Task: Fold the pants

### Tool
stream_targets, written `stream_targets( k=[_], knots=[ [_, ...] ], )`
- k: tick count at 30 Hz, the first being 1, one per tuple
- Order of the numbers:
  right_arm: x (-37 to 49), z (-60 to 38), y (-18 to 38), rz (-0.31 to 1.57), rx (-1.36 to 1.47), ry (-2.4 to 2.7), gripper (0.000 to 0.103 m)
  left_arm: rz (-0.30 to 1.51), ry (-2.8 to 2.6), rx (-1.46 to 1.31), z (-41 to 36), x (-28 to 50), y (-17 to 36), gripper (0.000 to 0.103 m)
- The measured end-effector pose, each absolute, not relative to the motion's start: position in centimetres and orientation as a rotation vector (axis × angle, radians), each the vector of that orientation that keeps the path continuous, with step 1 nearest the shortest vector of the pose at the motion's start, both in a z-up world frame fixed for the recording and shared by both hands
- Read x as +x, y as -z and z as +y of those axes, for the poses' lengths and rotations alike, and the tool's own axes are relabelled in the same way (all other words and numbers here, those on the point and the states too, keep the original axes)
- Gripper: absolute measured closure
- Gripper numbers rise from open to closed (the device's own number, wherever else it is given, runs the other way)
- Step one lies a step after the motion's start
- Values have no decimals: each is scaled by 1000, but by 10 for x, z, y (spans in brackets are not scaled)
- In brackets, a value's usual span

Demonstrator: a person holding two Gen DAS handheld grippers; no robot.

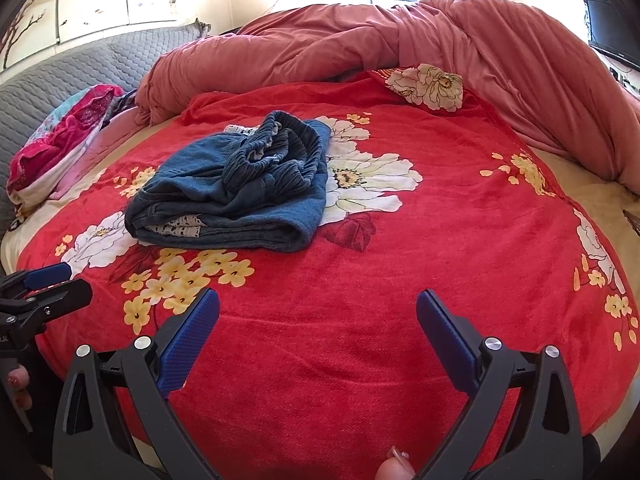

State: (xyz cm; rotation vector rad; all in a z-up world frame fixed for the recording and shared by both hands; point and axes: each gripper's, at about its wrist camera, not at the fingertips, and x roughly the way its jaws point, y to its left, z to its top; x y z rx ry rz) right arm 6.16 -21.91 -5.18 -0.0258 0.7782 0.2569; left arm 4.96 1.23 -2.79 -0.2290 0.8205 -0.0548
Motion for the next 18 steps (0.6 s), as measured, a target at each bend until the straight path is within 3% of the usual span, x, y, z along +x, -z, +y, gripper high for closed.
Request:
stream_targets(
  k=[5, 10, 18],
  knots=[
    [75, -236, 48, 796, -33, -183, 5, 838, -17, -132, 19, 64, 24, 10],
    [111, -293, 35, 787, -11, -7, 5, 777, -94, -214, 84, 99, 0, 9],
    [226, -472, 43, 910, 77, 446, 5, 1024, -427, -197, 242, 223, 46, 10]
  ],
)
